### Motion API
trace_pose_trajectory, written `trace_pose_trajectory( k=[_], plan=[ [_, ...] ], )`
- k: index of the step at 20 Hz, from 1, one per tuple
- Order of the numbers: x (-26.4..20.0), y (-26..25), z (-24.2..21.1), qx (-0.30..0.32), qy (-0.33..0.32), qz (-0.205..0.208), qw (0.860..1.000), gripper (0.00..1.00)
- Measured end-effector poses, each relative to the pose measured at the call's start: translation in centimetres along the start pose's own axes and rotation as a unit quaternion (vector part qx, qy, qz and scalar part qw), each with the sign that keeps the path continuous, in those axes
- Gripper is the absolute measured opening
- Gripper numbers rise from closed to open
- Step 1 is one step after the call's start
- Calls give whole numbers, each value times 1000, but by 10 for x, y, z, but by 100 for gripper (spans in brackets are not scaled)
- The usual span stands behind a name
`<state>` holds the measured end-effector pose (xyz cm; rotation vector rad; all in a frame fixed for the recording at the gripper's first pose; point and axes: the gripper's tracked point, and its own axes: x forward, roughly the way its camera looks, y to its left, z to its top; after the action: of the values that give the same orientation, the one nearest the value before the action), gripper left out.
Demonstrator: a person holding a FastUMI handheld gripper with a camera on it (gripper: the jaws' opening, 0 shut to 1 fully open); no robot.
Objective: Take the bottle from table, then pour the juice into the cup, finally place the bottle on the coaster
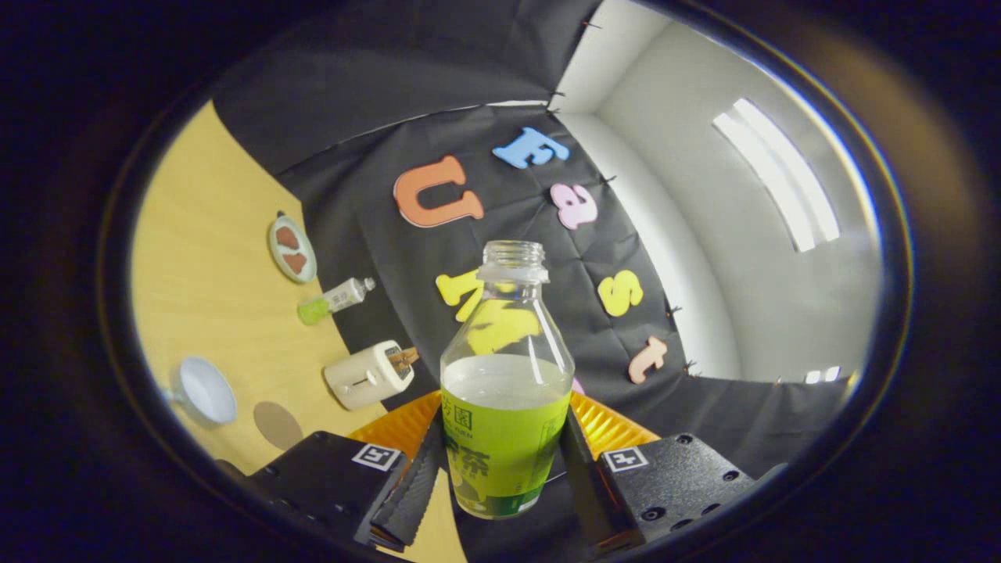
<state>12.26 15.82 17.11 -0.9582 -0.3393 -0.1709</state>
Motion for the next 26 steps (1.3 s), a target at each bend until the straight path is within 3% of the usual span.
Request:
trace_pose_trajectory(
  k=[3, 5, 9, 12, 18, 26],
  plan=[
    [5, -1, -3, 105, 37, 20, 994, 79],
    [9, 3, -7, 171, 67, 40, 982, 79],
    [16, 17, -4, 315, 110, 89, 938, 78],
    [16, 36, -10, 383, 137, 125, 905, 76],
    [32, 74, -29, 417, 155, 151, 883, 74],
    [55, 155, -68, 424, 122, 179, 879, 74]
  ],
)
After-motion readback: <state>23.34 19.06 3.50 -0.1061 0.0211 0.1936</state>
